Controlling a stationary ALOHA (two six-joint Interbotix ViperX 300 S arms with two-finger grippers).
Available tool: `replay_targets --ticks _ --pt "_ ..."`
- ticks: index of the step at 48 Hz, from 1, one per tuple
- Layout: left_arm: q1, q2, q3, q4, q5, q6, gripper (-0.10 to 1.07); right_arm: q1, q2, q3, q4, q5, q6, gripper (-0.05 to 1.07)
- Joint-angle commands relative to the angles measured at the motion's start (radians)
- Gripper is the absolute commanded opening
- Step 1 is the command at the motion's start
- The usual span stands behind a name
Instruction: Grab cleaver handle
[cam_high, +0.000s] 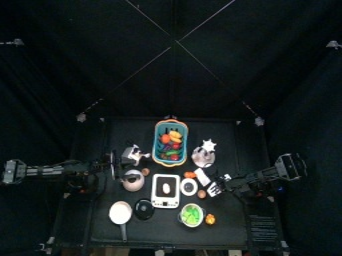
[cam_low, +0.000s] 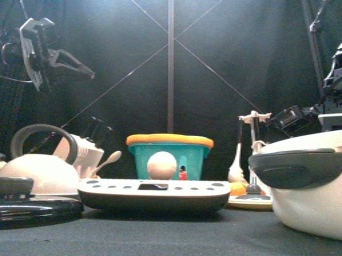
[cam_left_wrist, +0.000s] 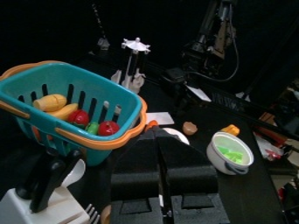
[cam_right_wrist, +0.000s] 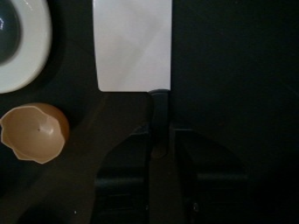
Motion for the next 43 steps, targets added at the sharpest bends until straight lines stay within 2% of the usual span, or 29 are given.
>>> replay_targets --ticks 1,9,22,43 --pt "0.003 0.005 -0.012 -0.009 -0.005 -0.002 0.12 0.011 -0.060 -0.023 -0.003 0.040 0.000 0.43" --pt "0.000 0.005 -0.014 -0.021 -0.005 0.000 0.12 0.040 -0.089 -0.031 -0.002 0.043 0.002 0.43" --pt "-0.003 0.005 -0.012 -0.021 -0.005 0.000 0.12 0.069 -0.080 -0.067 -0.005 0.035 0.002 0.43" --pt "-0.008 0.005 -0.012 -0.051 -0.002 -0.002 0.12 0.063 -0.072 -0.084 -0.028 0.002 0.002 0.43"
